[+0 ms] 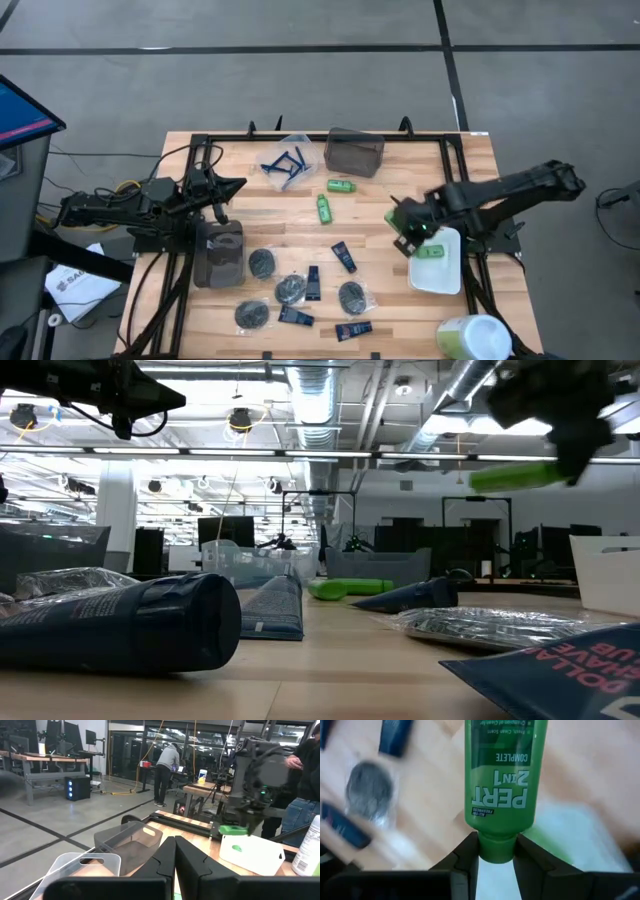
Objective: Pick & Place Travel size toiletries
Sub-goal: Put the green shampoo into the white bin
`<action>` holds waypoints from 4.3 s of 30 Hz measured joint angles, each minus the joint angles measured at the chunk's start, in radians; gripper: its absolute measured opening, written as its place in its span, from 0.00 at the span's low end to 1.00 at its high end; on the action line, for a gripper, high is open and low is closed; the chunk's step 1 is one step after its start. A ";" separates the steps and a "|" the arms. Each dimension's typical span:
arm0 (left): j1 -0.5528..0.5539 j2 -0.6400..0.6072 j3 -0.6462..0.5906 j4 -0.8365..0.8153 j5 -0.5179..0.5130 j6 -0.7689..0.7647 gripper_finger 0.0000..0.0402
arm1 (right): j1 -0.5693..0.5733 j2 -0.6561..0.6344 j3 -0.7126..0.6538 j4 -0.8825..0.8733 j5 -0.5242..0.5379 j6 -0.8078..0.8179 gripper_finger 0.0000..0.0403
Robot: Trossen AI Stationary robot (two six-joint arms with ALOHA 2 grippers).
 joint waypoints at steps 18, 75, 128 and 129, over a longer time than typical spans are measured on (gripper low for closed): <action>0.000 0.000 0.000 0.000 0.000 0.000 0.00 | 0.410 -0.008 0.000 -0.161 -0.074 0.665 0.21; 0.000 0.000 0.000 0.000 -0.007 0.026 0.00 | 0.314 0.181 0.027 -0.128 -0.138 0.261 0.48; 0.000 0.000 0.000 -0.004 -0.007 0.026 0.00 | -0.562 0.500 0.069 0.658 0.089 -1.295 0.53; 0.000 0.000 0.000 -0.004 -0.007 0.026 0.00 | -0.563 0.500 0.060 0.663 0.090 -1.295 0.53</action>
